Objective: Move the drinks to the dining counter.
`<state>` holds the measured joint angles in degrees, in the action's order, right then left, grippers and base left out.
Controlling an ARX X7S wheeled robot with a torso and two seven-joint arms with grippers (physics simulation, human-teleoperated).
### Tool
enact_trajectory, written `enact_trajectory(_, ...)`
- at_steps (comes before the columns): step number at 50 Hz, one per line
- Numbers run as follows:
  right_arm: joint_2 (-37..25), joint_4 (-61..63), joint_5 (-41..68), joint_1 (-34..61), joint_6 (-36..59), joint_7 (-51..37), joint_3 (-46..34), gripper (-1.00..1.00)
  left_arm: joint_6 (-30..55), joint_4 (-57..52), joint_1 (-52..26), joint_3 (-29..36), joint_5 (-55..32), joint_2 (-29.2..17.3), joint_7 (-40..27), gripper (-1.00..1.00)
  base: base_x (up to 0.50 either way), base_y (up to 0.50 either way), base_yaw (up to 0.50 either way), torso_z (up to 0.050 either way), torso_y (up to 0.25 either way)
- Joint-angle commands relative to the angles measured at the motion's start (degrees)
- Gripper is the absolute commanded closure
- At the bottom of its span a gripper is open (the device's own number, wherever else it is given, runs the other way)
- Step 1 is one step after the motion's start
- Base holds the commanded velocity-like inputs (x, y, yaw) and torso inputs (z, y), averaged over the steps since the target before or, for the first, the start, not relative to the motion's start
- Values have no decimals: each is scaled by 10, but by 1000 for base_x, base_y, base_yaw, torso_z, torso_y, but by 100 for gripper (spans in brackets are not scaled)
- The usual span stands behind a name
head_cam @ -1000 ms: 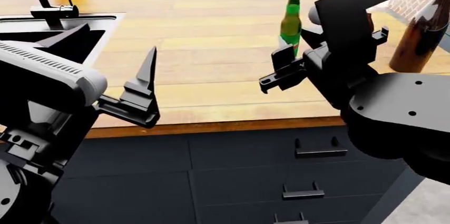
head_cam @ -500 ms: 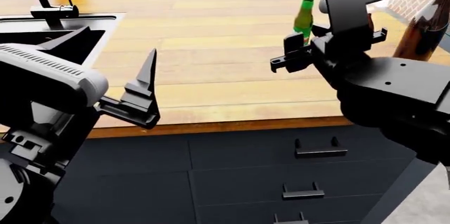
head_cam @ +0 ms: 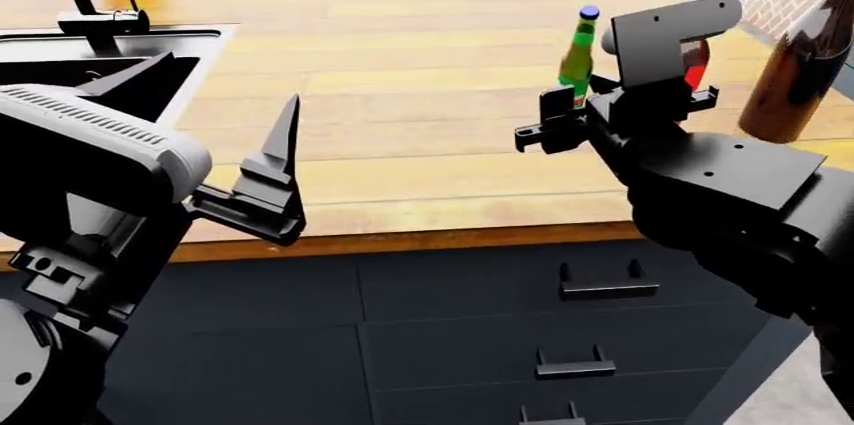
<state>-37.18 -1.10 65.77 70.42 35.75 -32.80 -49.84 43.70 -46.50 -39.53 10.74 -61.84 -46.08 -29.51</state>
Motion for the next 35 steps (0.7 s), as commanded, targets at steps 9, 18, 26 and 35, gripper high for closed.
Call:
enact_trajectory(9, 3, -15, -15, -1, 8, 2, 2, 100, -1, 3, -3, 6, 4, 1, 0, -100, 0, 0, 0, 0, 0)
enact_trajectory(18, -1, -19, -10, -8, 11, 1, 2, 100, 7, 5, -17, 14, 3, 6, -2, -100, 0, 0, 0, 0, 1)
enact_trajectory(26, 2, -25, -9, -12, 13, 3, 0, 100, 5, 4, -15, 14, 3, 4, -2, -100, 0, 0, 0, 0, 0)
enact_trajectory(35, 5, -29, -7, -11, 17, 4, -1, 100, 0, 4, -7, 12, 5, 1, -2, -100, 0, 0, 0, 0, 1)
